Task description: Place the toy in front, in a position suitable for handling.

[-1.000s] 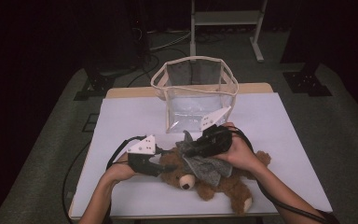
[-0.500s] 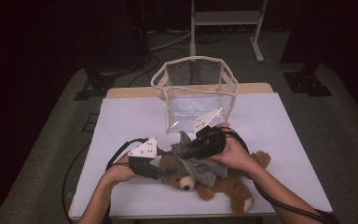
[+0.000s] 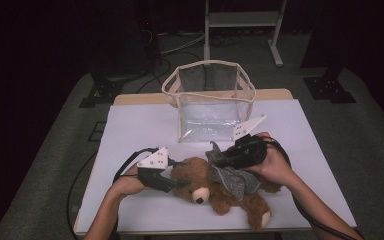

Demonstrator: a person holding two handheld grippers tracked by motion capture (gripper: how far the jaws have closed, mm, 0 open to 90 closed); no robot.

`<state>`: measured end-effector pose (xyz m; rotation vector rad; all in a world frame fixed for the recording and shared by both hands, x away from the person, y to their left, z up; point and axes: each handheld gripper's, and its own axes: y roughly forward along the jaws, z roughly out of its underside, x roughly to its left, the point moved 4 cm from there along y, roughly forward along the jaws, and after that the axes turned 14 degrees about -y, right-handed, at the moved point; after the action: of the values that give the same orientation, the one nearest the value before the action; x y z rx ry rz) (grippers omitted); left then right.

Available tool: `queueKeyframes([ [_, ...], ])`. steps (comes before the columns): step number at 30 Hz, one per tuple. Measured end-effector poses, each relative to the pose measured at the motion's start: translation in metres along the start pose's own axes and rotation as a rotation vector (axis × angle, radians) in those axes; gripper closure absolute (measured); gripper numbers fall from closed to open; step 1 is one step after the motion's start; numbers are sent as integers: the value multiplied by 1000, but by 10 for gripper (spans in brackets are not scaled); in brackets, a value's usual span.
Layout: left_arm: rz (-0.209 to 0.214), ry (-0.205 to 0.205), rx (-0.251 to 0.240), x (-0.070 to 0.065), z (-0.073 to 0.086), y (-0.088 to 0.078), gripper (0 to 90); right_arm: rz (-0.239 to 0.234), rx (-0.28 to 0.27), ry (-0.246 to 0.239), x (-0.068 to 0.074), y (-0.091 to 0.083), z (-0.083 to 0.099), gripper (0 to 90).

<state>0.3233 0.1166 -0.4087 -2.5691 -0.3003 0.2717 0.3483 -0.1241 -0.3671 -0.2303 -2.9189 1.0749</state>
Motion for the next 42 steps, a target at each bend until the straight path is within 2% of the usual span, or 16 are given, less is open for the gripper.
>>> queueKeyframes([
  [5,-6,14,-14,-1,-5,-1,450,-8,-17,14,3,-1,6,701],
  [7,-10,4,-29,-2,-8,0,403,-16,-16,8,6,3,5,700],
  [11,-29,2,-15,-4,-13,10,316,-28,1,-17,11,16,0,697],
  [14,-40,18,6,-5,-11,15,324,-28,19,-39,14,22,-5,696],
  [17,-38,17,12,-5,-9,14,354,-21,21,-44,13,20,-6,697],
  [24,-26,7,12,-5,-7,12,362,25,-10,-21,10,-8,1,697],
  [30,-23,0,14,-5,-6,12,361,78,-25,3,12,-37,19,698],
  [36,-27,6,23,-5,-6,11,360,124,-92,64,13,-78,41,698],
  [40,-25,8,27,-6,-7,11,361,177,-97,89,13,-106,51,698],
  [42,-25,10,30,-6,-7,11,360,188,-90,104,13,-113,55,697],
])
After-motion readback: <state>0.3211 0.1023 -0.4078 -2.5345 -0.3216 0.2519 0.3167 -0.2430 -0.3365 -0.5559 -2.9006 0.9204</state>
